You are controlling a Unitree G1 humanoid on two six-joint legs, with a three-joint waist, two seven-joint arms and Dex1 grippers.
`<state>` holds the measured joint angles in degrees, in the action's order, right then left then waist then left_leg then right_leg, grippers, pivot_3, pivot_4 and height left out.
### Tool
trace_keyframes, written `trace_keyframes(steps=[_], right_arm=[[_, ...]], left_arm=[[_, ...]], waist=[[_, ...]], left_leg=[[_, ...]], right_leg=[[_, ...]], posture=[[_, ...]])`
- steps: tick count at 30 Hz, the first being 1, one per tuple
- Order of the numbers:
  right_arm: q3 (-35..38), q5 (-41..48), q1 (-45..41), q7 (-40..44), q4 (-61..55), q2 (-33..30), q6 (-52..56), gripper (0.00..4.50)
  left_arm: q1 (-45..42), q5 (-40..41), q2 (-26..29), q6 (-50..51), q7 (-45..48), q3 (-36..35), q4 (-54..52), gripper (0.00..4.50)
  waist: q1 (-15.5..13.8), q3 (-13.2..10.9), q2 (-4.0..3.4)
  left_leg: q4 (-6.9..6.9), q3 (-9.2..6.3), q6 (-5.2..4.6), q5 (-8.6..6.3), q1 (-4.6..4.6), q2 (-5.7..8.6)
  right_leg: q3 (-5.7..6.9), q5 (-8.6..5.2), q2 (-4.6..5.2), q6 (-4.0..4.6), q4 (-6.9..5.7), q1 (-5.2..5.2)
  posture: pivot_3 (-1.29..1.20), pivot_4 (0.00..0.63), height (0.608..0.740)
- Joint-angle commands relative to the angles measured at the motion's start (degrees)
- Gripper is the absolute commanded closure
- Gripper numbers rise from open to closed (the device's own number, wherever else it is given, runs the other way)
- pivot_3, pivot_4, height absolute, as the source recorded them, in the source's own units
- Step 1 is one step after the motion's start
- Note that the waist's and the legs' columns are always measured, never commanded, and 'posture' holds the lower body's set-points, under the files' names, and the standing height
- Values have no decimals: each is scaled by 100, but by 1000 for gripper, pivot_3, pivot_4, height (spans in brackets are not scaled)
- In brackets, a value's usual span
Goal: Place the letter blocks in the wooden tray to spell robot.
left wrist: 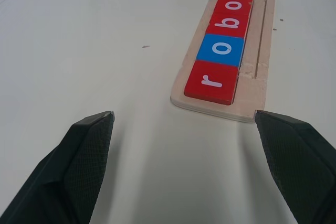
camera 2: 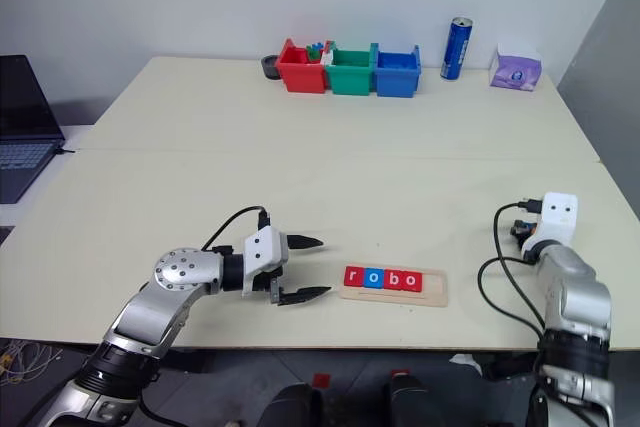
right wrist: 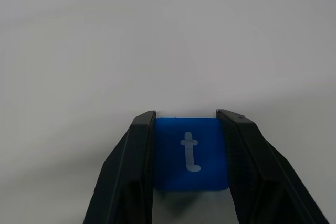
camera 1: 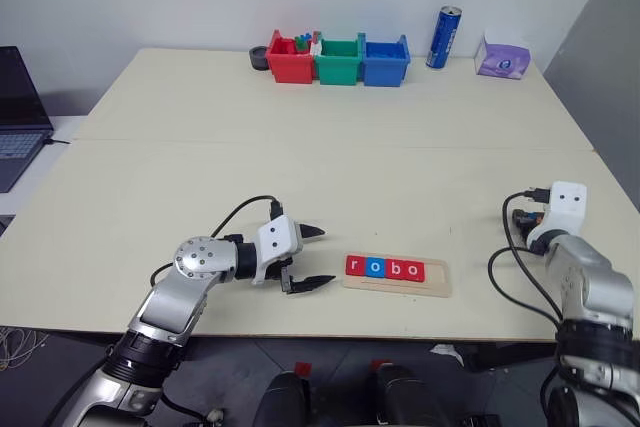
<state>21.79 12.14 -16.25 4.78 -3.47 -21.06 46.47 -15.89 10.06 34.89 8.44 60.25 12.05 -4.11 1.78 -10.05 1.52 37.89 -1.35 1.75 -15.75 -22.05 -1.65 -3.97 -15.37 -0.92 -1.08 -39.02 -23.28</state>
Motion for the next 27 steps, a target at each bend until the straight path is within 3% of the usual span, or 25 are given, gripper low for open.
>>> trace_keyframes(steps=[1,7,13,21,26,27], right_arm=[[251,353,488,-363,-1738,498,898,3056],[-16,415,1330,-762,-3245,1359,1732,3057],[-106,200,1470,-1087,-3174,1819,1572,3057],[-2,341,1047,-1055,-3377,1806,1335,170],[69,529,486,-763,-3635,1286,1598,46],[90,704,406,-420,-3556,951,1750,46]], left_arm=[[-15,9,41,-143,47,-50,-73,0],[-70,30,34,-154,134,-22,-42,0],[-157,27,-4,-137,196,-11,-13,0],[-166,5,-30,-124,164,-15,-21,0],[-148,3,-37,-102,139,-13,-50,0],[-151,3,-42,-95,138,-7,-57,0]], waist=[[6,2,-3],[10,2,-15],[11,4,-14],[15,3,-15],[16,0,-19],[17,0,-19]], left_leg=[[-2,-4,0,0,0,-3],[2,-5,0,0,1,-2],[2,0,0,0,4,-1],[2,1,0,0,3,0],[0,0,0,0,2,2],[1,0,0,0,2,2]], right_leg=[[3,-5,-2,-6,0,0],[-2,-17,0,-27,-1,-2],[0,-17,-1,-28,1,-2],[-1,-18,-1,-28,2,-2],[0,-18,-1,-28,2,-5],[0,-18,-1,-28,3,-5]], posture=[[0,150,740],[0,150,740],[0,150,740],[0,150,740],[0,150,740],[0,150,740]])
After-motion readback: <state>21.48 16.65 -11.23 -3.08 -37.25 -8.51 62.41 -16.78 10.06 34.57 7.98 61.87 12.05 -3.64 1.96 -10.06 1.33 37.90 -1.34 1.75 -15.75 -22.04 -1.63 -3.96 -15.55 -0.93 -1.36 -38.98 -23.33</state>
